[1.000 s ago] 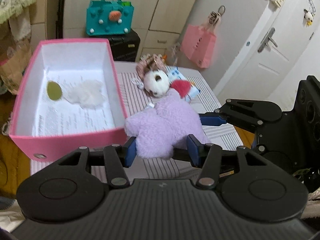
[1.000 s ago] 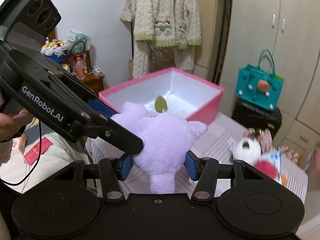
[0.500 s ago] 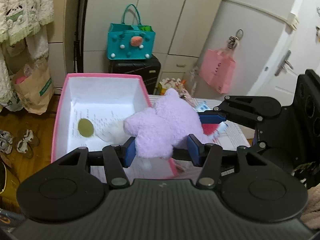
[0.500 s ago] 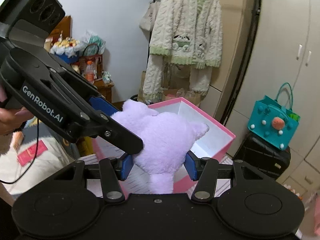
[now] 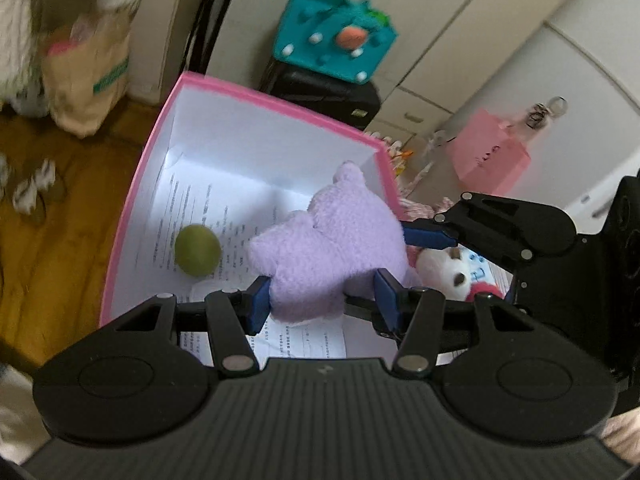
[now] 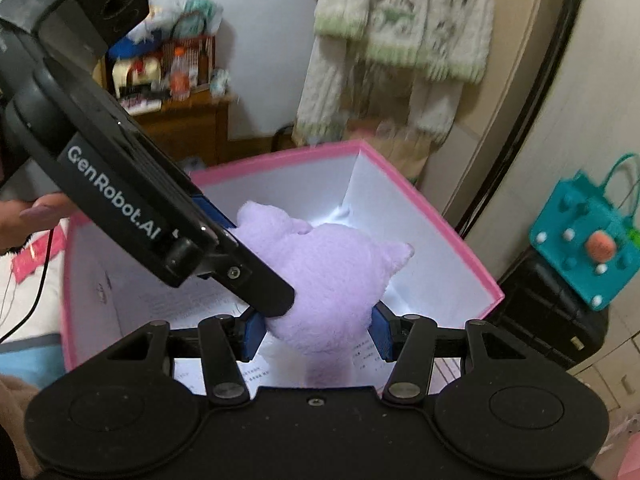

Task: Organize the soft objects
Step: 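Carry the lilac plush with the right gripper over the pink box, then open the right gripper to drop the lilac plush into the box, then withdraw the right gripper from the box toward the table, then move the left gripper to the pink strawberry plush while the right gripper approaches the orange ball, then close the left gripper on the strawberry plush while the right gripper grasps the orange ball, then lift the strawberry plush and orange ball and carry both over the pink box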

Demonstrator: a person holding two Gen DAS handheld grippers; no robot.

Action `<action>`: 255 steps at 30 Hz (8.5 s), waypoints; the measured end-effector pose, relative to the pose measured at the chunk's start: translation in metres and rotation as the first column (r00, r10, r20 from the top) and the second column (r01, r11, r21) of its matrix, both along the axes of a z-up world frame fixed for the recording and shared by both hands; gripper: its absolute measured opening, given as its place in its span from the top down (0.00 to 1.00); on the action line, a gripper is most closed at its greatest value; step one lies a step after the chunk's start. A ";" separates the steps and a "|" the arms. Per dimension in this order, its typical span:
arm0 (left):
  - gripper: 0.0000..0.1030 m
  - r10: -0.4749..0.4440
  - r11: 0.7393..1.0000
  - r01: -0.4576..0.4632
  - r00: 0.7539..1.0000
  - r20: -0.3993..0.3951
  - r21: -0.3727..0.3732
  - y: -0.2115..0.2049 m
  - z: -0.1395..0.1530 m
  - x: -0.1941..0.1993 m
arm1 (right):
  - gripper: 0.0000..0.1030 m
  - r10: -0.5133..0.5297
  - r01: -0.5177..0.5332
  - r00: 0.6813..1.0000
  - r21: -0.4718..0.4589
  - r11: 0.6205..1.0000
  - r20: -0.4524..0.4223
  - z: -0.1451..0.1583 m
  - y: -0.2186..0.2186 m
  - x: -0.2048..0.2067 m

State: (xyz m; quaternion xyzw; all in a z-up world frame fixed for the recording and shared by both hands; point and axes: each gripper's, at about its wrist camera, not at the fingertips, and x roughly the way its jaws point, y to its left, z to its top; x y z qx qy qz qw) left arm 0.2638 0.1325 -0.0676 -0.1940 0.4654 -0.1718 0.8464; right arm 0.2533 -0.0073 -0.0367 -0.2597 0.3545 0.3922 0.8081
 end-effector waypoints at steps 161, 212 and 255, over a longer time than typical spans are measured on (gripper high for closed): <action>0.45 -0.371 0.918 0.301 0.883 0.289 0.257 -0.297 -0.056 -0.040 | 0.31 -0.317 0.301 0.948 0.211 0.930 0.044 -0.119 -0.345 -0.039; 0.64 -0.432 0.901 0.401 0.869 0.241 0.168 -0.278 -0.074 -0.088 | 0.65 -0.668 0.666 0.743 0.147 0.731 -0.047 -0.106 -0.343 -0.108; 0.64 -0.457 0.865 0.382 0.868 0.195 0.326 -0.148 -0.010 -0.199 | 0.65 -0.300 0.392 0.897 0.269 0.880 -0.325 -0.023 -0.209 -0.195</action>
